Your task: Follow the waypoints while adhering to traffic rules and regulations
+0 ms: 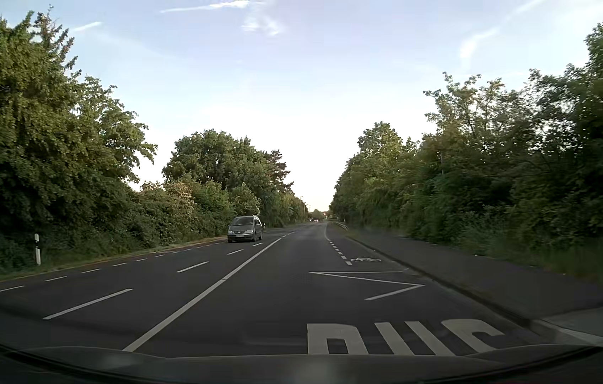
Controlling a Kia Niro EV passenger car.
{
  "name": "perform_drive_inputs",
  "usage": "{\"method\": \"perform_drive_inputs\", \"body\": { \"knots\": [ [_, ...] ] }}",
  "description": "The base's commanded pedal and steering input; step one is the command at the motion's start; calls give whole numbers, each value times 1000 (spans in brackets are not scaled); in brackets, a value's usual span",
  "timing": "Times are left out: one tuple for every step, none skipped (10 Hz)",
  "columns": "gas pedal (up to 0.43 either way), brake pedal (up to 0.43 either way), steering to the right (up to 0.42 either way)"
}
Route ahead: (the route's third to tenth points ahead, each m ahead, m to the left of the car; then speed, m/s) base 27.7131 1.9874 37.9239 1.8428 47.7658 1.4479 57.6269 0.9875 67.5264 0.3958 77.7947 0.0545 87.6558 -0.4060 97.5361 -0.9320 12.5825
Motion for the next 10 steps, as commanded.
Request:
{"method": "perform_drive_inputs", "body": {
  "knots": [
    [98, 0, 2],
    [98, 0, 2],
    [98, 0, 2],
    [98, 0, 2],
    [98, 0, 2],
    [98, 0, 2],
    [98, 0, 2],
    [98, 0, 2],
    [98, 0, 2],
    [98, 0, 3]
  ]
}}
